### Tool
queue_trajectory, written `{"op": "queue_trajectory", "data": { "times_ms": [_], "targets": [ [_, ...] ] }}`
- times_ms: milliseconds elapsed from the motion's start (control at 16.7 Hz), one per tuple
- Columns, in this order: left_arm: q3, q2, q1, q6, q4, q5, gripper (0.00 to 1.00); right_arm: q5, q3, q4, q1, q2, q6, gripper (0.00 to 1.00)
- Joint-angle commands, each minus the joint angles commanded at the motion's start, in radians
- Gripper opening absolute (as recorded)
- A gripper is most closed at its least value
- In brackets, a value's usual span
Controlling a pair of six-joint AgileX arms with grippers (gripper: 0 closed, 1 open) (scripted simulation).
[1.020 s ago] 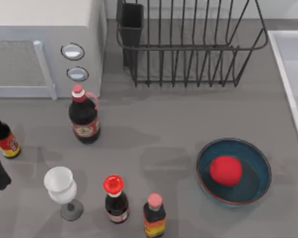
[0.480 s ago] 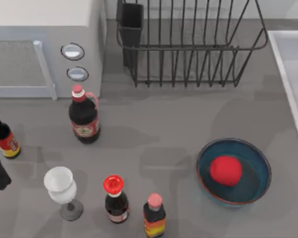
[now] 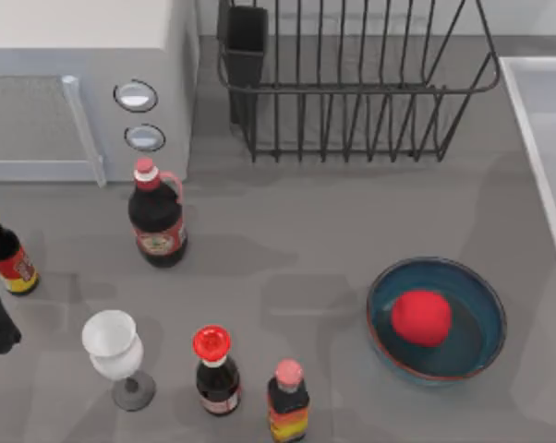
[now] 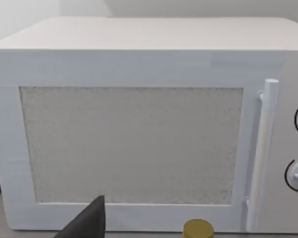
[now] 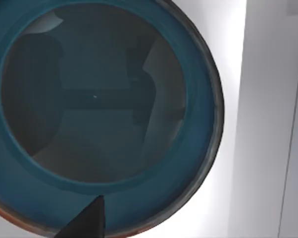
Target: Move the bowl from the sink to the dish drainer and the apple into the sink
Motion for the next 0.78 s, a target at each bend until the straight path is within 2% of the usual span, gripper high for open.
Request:
{"op": "queue_trajectory", "data": {
  "times_ms": [420, 780],
  "targets": [
    [0.000, 0.000, 0.000, 0.000, 0.000, 0.000, 1.00, -0.001, -0.007, 0.018, 0.003, 0.011, 0.002, 1.00],
    [0.000, 0.000, 0.000, 0.000, 0.000, 0.000, 1.00, 0.000, -0.104, 0.231, 0.006, 0.118, 0.007, 1.00]
  ]
}}
